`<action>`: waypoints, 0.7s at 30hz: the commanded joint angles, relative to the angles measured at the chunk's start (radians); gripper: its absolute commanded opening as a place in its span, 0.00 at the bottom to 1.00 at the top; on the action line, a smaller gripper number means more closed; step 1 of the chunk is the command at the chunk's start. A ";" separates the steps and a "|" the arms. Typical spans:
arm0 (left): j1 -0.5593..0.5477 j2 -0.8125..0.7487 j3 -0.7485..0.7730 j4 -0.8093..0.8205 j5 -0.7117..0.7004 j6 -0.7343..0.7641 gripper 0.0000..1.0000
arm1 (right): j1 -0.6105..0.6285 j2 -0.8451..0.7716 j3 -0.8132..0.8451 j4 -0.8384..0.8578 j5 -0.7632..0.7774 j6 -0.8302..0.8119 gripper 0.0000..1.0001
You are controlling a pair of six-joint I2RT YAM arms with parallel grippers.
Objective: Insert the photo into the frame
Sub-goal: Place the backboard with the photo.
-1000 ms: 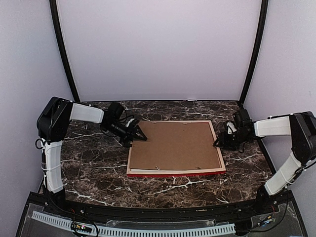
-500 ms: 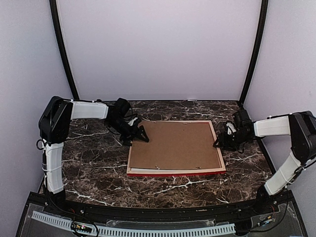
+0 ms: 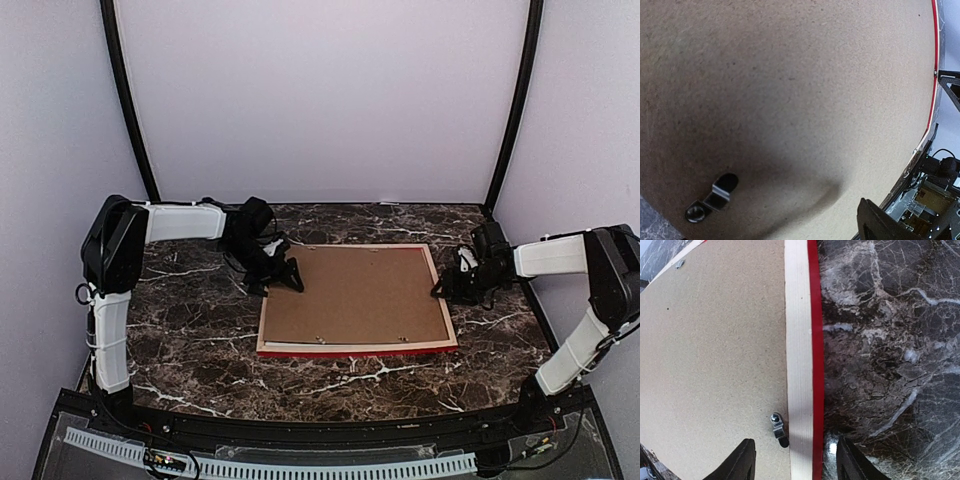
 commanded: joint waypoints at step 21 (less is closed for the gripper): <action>-0.049 -0.037 0.105 -0.182 -0.190 0.041 0.85 | -0.003 0.010 -0.013 0.060 -0.044 0.002 0.57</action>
